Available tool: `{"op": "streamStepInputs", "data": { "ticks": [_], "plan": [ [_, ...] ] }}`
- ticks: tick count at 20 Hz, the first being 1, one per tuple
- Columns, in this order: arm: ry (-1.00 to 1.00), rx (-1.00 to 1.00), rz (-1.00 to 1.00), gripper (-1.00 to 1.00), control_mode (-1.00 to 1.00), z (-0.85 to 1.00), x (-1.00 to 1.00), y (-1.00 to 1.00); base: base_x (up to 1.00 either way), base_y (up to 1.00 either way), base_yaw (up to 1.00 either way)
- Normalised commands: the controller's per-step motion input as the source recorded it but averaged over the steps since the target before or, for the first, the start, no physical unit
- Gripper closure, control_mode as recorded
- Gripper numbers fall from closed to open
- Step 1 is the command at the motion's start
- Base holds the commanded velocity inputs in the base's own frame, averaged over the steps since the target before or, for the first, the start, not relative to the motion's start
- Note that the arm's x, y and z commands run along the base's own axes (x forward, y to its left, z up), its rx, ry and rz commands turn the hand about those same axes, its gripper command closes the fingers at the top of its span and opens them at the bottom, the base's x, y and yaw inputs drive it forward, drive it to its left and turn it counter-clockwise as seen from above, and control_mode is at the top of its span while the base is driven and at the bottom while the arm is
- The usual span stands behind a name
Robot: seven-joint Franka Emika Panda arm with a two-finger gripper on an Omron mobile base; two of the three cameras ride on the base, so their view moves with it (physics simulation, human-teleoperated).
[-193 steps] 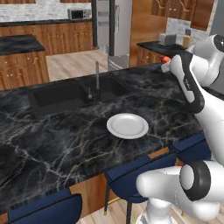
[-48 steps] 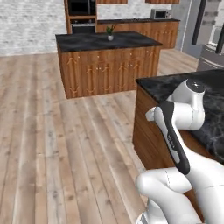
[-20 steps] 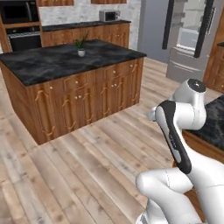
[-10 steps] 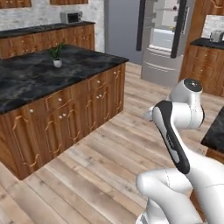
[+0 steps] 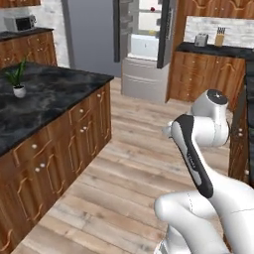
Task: Take the cheese, fish, and bell pepper from the fridge and place them on the plate on the dining counter to create an appetizer plate.
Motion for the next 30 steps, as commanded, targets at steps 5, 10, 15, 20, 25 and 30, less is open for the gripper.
{"op": "streamStepInputs", "data": {
  "ticks": [5,10,15,20,25,30],
  "plan": [
    [0.0,0.0,0.0,-1.0,1.0,0.0,0.0,0.0,1.0,0.0,-0.53],
    [0.0,0.0,0.0,-1.0,1.0,0.0,0.0,0.0,1.0,0.36,-0.35],
    [0.0,0.0,0.0,-1.0,1.0,0.0,0.0,0.0,1.0,0.64,-0.13],
    [0.0,0.0,0.0,-1.0,1.0,0.0,0.0,0.0,1.0,0.31,-0.08],
    [0.0,0.0,0.0,-1.0,1.0,0.0,0.0,0.0,1.0,-0.12,-0.06],
    [0.0,0.0,0.0,-1.0,1.0,0.0,0.0,0.0,1.0,0.0,-0.09]
  ]
}}
